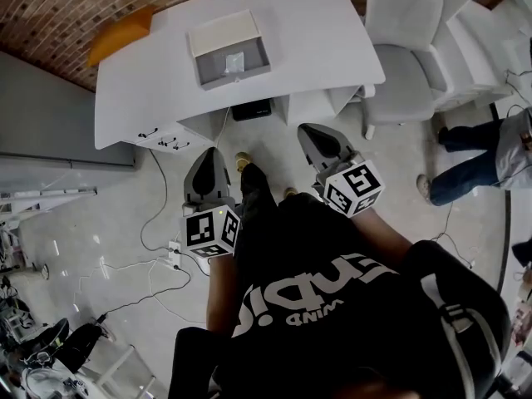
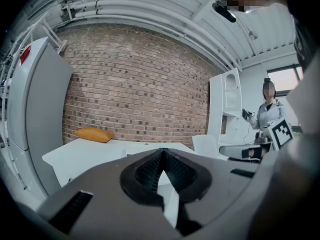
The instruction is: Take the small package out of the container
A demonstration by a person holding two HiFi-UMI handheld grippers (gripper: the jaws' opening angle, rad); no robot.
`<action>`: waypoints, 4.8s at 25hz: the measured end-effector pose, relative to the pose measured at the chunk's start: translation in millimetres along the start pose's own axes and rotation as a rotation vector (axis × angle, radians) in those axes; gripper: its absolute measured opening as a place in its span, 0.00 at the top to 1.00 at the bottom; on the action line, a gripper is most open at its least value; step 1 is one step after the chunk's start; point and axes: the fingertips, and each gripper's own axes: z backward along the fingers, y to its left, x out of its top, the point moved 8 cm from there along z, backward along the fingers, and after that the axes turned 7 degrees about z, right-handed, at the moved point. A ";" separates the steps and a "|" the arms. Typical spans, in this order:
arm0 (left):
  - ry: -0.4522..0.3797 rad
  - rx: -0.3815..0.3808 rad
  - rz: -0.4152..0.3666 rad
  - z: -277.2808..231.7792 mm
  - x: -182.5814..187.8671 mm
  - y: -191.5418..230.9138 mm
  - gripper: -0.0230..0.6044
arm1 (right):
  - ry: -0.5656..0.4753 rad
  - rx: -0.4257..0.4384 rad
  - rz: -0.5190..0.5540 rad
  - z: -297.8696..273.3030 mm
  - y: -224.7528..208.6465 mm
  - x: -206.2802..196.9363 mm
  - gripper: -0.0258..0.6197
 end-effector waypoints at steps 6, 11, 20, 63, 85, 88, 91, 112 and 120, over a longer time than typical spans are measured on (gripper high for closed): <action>-0.002 -0.001 0.001 -16.3 5.0 17.2 0.96 | 0.002 0.007 -0.007 -26.8 -0.2 -2.2 0.96; -0.002 -0.022 0.008 -34.8 14.6 31.6 0.96 | 0.011 0.001 -0.006 -49.0 -2.7 2.3 0.96; -0.005 -0.054 0.008 -82.2 26.0 60.1 0.96 | 0.023 -0.022 0.000 -93.3 -15.4 4.6 0.96; 0.108 -0.343 -0.024 -321.5 97.8 167.9 0.96 | 0.056 -0.248 -0.008 -296.5 -93.1 49.7 0.96; 0.079 -0.272 -0.014 -350.6 105.9 160.7 0.96 | 0.123 -0.105 -0.014 -331.7 -130.7 49.5 0.80; 0.077 -0.271 -0.015 -352.8 106.2 162.1 0.96 | 0.124 -0.094 -0.012 -335.2 -130.8 49.6 0.75; 0.077 -0.275 -0.018 -354.6 107.5 162.4 0.96 | 0.127 -0.084 -0.008 -338.6 -131.0 50.5 0.69; 0.082 -0.276 -0.016 -359.1 107.8 165.3 0.96 | 0.276 -0.031 -0.004 -361.5 -129.2 14.4 0.57; 0.079 -0.261 -0.011 -358.3 106.4 168.8 0.96 | 0.403 -0.002 -0.026 -375.6 -124.9 -28.8 0.57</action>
